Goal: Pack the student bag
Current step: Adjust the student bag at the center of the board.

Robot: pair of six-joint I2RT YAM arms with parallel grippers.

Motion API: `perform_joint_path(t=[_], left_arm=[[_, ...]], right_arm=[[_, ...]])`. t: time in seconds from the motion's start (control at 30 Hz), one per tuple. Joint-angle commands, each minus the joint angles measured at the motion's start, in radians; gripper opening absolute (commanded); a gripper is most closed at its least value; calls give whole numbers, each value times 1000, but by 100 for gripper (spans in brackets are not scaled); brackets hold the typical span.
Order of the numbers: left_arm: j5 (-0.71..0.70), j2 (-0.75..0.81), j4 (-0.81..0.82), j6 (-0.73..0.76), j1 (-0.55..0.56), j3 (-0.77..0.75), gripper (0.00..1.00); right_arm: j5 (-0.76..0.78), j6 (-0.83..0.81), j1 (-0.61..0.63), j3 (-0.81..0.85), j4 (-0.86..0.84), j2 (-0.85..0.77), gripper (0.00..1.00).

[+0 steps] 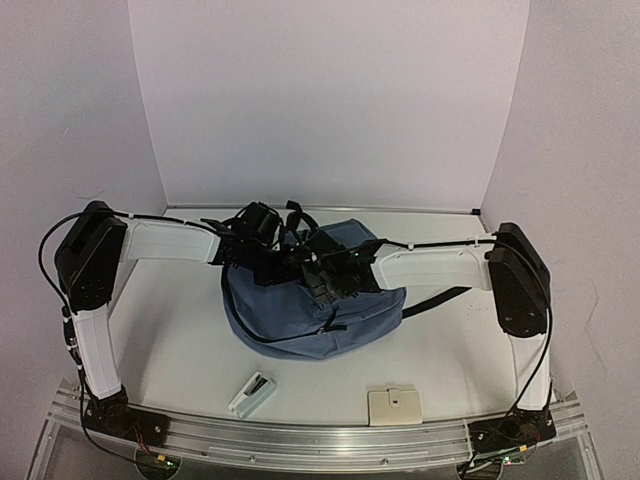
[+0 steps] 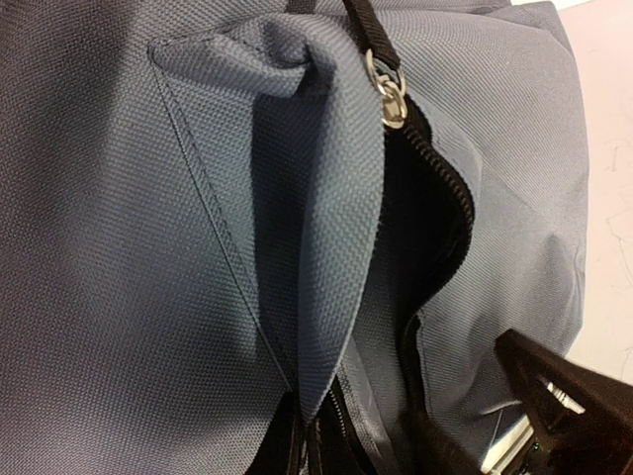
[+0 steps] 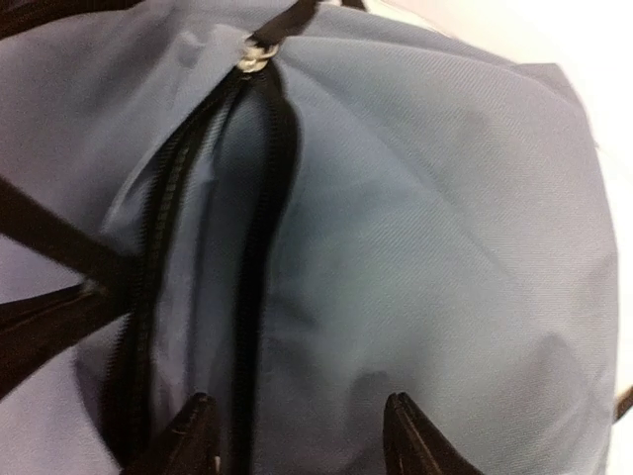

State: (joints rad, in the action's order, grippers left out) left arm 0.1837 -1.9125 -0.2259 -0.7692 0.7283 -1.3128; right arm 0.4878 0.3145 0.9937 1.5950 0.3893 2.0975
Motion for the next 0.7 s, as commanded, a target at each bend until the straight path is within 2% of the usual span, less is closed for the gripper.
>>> perform_joint_path(t=[0.0, 0.07, 0.13, 0.2, 0.3, 0.53, 0.67], left_arm=[[1, 6, 3, -14, 1, 12, 3], [4, 8, 6, -15, 0, 12, 3], [9, 10, 9, -15, 1, 11, 3], [18, 13, 16, -14, 2, 8, 3], [36, 24, 39, -10, 2, 6, 5], [41, 106, 94, 25, 2, 22, 29], [20, 167, 96, 37, 2, 55, 35]], right_arm=[[188, 6, -35, 29, 75, 44, 42], [209, 6, -50, 45, 77, 41, 35], [216, 0, -63, 66, 78, 27, 21], [170, -5, -71, 74, 56, -5, 11], [48, -9, -89, 49, -17, -79, 2], [-268, 60, -168, -125, -239, -257, 0], [-359, 82, -195, -185, -293, -311, 0]])
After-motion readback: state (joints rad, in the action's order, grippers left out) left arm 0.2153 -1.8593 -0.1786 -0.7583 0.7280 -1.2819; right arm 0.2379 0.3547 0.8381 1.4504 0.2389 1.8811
